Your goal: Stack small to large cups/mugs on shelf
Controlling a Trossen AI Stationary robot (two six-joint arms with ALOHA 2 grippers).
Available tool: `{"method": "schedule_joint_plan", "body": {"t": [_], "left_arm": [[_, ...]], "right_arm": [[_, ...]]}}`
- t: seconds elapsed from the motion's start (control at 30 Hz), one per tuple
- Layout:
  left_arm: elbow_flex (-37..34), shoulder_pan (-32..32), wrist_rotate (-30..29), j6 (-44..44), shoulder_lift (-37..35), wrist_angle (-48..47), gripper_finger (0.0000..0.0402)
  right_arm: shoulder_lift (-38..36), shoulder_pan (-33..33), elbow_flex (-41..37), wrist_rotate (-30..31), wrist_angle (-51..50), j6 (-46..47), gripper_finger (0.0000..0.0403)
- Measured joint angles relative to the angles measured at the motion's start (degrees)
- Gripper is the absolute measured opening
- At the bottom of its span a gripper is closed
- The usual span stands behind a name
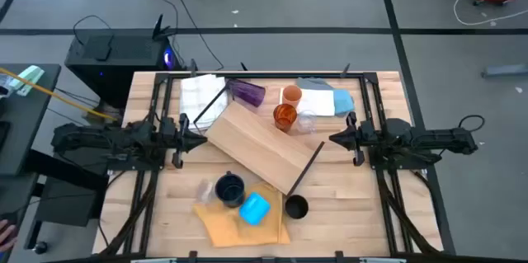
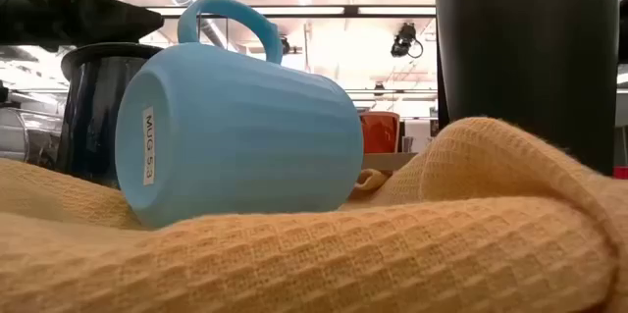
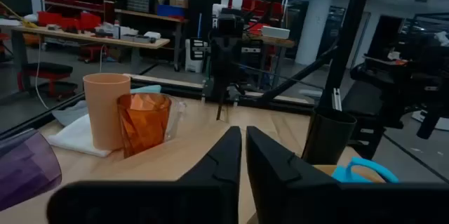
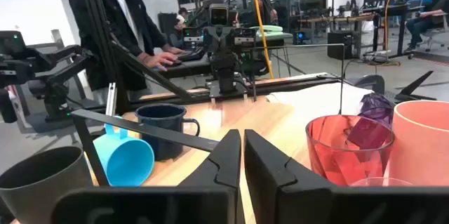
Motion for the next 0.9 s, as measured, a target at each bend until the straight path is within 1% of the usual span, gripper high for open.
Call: {"method": "schedule_joint_plan", "body": {"t": [0.3,0.63,0.9], "left_arm": [[0.0,0.0,0.0,0.0,0.0,0.0,0.004],[0.0,0.0,0.0,0.0,0.0,0.0,0.0028],[0.0,0.0,0.0,0.0,0.0,0.0,0.0039]], "right_arm": [[0.0,0.0,0.0,0.0,0.0,0.0,0.0027],[0.0,0.0,0.0,0.0,0.0,0.0,0.0027],[0.0,0.0,0.0,0.0,0.0,0.0,0.0027]]}}
